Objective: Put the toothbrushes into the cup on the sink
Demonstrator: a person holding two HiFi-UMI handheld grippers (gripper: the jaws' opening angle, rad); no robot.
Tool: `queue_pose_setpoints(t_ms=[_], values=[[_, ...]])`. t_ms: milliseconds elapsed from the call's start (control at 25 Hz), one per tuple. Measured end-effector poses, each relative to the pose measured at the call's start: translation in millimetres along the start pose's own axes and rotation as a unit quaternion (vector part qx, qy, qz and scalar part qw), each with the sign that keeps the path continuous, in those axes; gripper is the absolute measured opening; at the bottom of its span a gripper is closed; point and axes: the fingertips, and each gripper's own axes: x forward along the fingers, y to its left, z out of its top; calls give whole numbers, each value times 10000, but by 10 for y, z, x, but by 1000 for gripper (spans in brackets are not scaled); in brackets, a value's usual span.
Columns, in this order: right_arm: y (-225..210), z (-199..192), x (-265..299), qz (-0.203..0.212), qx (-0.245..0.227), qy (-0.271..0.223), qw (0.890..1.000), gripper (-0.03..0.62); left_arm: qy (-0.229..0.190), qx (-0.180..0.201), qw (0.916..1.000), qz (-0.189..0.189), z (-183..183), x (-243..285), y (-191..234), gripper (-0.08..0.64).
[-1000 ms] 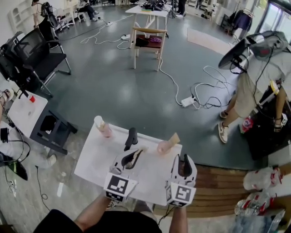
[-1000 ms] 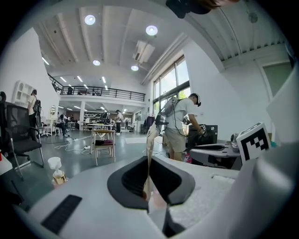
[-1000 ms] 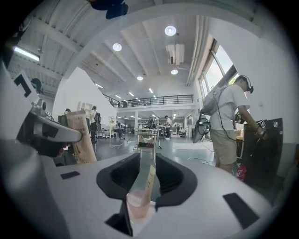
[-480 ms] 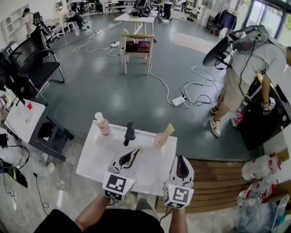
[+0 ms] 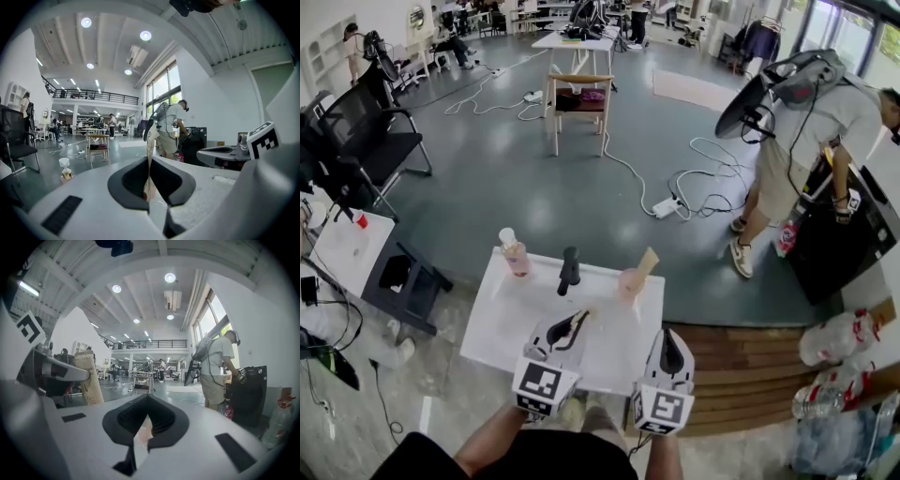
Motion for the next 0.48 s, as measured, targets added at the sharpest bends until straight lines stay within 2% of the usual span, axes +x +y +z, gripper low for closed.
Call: queue_pose_setpoints(t_ms=[480], values=[[27, 10, 5, 13, 61, 33, 10000, -2, -17, -17, 10000, -46, -6, 0, -6, 14]])
